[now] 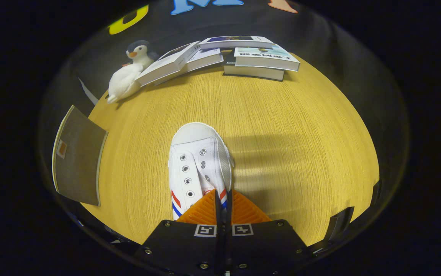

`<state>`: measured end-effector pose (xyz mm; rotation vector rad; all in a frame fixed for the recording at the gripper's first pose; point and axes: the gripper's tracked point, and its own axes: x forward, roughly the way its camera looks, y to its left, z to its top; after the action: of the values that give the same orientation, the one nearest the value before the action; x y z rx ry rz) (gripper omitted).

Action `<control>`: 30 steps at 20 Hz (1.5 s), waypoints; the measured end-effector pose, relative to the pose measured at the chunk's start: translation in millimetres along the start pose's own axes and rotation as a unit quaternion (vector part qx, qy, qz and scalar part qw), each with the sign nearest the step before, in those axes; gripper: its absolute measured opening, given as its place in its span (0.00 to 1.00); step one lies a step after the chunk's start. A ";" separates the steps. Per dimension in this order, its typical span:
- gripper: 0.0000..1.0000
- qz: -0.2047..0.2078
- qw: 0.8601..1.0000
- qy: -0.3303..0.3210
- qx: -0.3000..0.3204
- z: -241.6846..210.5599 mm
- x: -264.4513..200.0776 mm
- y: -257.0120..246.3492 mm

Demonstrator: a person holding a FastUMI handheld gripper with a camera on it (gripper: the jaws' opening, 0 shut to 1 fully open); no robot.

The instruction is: Open the storage box then place both shoes into the box .Put the left shoe in first, then the right shoe, with the right side of both shoes facing outward in a uniform manner.

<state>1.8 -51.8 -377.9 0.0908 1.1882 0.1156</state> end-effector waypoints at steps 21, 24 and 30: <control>0.00 0.136 0.977 -0.038 0.158 56.9 -85.1 118.8; 0.00 0.141 0.979 -0.041 0.141 65.2 -97.2 153.1; 0.00 0.162 0.979 -0.046 0.114 76.8 -118.2 224.8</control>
<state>20.1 153.8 -211.3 0.4868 1.0831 0.2586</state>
